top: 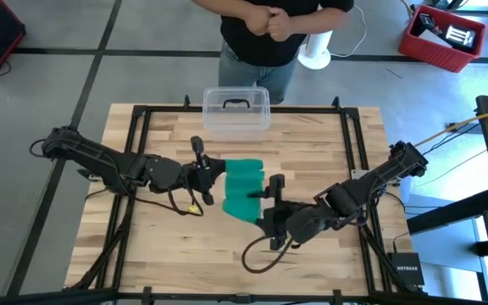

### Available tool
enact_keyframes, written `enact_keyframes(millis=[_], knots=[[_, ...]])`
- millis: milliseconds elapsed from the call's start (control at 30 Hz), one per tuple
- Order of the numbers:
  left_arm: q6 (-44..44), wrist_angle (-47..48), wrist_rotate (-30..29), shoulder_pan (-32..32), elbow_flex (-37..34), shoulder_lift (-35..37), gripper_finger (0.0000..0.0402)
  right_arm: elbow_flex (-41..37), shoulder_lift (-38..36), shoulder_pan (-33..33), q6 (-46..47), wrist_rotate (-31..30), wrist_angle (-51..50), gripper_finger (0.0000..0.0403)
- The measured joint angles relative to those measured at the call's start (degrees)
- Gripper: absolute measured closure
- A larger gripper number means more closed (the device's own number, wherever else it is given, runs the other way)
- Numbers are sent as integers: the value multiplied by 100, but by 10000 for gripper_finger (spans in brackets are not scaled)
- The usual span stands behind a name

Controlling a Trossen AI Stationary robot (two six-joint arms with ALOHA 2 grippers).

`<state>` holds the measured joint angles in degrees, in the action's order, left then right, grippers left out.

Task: Roll bandage
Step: Roll the green bandage

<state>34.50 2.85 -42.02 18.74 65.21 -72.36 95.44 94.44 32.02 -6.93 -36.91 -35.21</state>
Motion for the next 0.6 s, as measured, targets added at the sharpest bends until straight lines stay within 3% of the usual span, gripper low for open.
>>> enact_keyframes(millis=[100, 233, 400, 600], knots=[[0, 0, 2, -4, 0, 0, 396, 252, 2, 26, -110, 657, -558, 118], [0, -2, 0, -4, 0, 0, 396, 654, -43, 35, 243, 330, -1312, 129], [20, -2, -2, -7, 0, 0, 396, 920, -46, 20, 655, 932, -1843, 138], [4, 74, -1, -4, 0, 0, 396, 1480, -45, 131, 1719, 972, -3143, 139]])
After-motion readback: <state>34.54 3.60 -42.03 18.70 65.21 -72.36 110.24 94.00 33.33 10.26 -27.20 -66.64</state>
